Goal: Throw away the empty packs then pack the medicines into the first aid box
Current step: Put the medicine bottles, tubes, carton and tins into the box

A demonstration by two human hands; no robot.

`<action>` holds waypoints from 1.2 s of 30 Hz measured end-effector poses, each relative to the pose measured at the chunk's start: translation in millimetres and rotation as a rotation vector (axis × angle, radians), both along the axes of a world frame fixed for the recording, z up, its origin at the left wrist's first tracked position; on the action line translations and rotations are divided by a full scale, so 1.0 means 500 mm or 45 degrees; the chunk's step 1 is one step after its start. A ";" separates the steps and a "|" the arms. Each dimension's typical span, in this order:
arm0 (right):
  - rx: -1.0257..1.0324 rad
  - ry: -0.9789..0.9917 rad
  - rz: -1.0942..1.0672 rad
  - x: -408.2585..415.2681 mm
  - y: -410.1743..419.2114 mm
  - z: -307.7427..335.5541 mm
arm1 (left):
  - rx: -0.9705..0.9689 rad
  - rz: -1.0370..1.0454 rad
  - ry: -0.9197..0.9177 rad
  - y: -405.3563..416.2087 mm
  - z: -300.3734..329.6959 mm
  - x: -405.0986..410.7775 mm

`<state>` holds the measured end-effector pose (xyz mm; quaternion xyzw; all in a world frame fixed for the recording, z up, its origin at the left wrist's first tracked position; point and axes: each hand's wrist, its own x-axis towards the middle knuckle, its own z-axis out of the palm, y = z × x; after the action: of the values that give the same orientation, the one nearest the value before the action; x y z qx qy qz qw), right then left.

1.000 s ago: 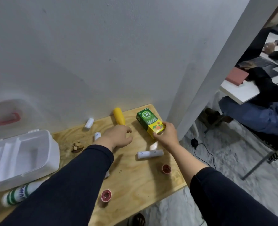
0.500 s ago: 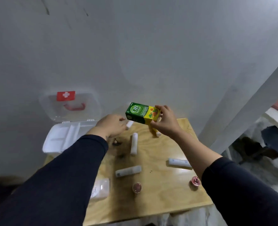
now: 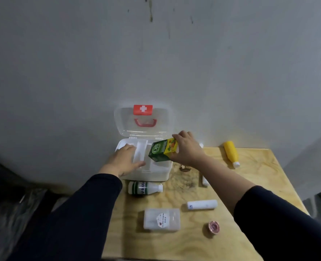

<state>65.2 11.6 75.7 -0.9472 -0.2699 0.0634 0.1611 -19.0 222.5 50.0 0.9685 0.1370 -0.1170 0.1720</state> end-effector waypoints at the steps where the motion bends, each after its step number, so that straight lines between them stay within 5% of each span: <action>1: -0.036 0.016 0.001 0.000 0.019 -0.007 | 0.014 -0.021 0.013 0.016 -0.009 -0.002; 13: -0.090 0.302 -0.138 0.003 0.166 -0.100 | 0.204 -0.212 0.017 0.063 -0.038 -0.026; 24: 0.137 0.381 -0.425 -0.009 0.203 -0.149 | 0.186 -0.215 -0.019 0.071 -0.054 -0.023; 36: 0.180 0.138 -0.098 -0.097 0.085 -0.054 | 0.192 -0.275 -0.089 0.019 -0.009 -0.064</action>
<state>16.8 54.0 48.5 -0.9384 -0.2278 0.0892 0.2441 -50.9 231.8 45.6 0.9912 0.0344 -0.0905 0.0898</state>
